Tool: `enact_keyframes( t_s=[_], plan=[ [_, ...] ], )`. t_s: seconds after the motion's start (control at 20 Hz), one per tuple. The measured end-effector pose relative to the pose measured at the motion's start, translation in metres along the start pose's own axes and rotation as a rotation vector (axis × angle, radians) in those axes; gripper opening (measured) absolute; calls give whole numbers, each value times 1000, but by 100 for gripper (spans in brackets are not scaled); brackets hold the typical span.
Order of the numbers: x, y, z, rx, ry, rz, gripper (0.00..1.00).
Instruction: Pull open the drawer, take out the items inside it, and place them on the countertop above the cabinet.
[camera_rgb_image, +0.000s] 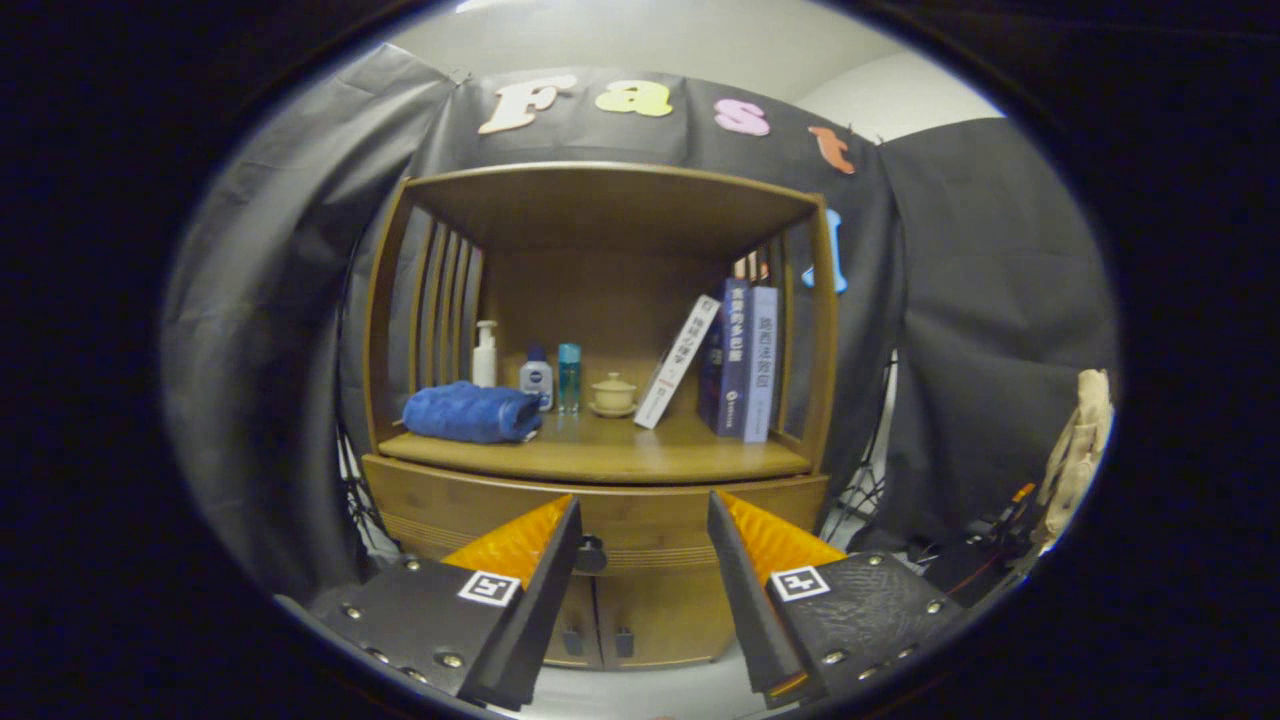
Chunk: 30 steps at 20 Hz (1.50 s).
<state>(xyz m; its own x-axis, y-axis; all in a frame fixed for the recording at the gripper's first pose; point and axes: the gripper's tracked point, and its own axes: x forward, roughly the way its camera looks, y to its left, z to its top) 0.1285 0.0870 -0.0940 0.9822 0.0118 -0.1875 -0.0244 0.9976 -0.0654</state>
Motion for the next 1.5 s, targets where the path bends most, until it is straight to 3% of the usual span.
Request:
enact_keyframes(
  t_s=[0.3, 0.65, 0.8, 1.05, 1.1, 1.25, 1.3, 1.5],
  plan=[
    [69, 30, -50, 66, 115, 73, 77],
    [113, 41, -113, 16, 288, 113, 77],
    [125, 41, -128, 7, 332, 114, 53],
    [124, 44, -130, 38, 344, 130, 51],
    [126, 43, -132, 36, 357, 129, 42],
    [121, 43, -131, 6, 368, 112, 37],
    [120, 43, -132, 12, 370, 111, 29],
    [102, 41, -133, 32, 363, 98, 29]
  ],
)
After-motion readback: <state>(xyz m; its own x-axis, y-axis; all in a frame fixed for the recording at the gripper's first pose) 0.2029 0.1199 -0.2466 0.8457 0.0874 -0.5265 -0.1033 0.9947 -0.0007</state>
